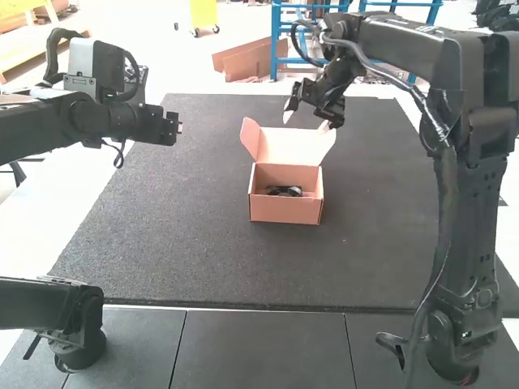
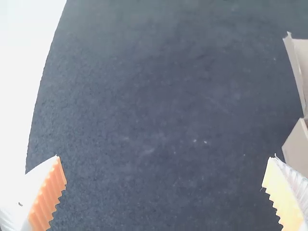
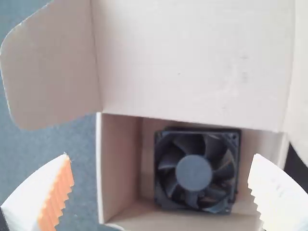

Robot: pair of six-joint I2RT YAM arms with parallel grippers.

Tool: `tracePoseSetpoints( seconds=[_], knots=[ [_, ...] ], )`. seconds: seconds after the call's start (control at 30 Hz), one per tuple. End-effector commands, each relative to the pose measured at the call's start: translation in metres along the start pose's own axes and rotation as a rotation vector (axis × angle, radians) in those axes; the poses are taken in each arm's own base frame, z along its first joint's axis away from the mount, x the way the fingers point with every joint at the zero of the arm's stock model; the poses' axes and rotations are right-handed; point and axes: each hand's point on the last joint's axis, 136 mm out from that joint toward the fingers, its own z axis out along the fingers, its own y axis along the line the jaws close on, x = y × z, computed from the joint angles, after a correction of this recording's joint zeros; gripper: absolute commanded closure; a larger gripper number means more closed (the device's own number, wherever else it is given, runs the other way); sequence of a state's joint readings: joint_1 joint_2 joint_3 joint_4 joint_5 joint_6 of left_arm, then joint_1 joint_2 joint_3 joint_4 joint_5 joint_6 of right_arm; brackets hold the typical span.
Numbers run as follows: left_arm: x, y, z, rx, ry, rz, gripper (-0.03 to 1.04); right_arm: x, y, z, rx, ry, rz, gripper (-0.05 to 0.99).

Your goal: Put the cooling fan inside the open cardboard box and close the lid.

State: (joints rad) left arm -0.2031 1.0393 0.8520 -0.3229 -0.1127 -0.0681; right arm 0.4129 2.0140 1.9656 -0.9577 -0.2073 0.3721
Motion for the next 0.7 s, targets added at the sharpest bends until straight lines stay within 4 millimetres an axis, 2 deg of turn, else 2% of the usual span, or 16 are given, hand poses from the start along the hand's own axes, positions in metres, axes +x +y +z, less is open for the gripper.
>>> tracePoseSetpoints(
  seconds=[0.0, 0.17, 0.33, 0.5, 0.67],
  knots=[
    [-0.022, -0.008, 0.002, 0.012, -0.039, 0.0, 0.04, -0.013, -0.023, -0.035, 0.035, -0.076, -0.093, 0.04],
    [-0.031, -0.017, 0.024, 0.025, -0.023, -0.001, 0.04, -0.019, -0.043, -0.054, 0.055, -0.178, -0.163, 0.04],
    [-0.037, -0.023, 0.048, 0.029, -0.002, -0.02, 0.04, -0.001, -0.062, -0.046, 0.081, -0.236, -0.185, 0.03],
    [-0.043, -0.028, 0.069, 0.031, 0.016, -0.02, 0.04, 0.007, -0.061, -0.045, 0.024, -0.323, -0.181, 0.03],
    [-0.037, -0.03, 0.093, 0.02, 0.038, -0.016, 0.04, 0.008, -0.06, -0.037, -0.024, -0.351, -0.158, 0.03]
  ],
)
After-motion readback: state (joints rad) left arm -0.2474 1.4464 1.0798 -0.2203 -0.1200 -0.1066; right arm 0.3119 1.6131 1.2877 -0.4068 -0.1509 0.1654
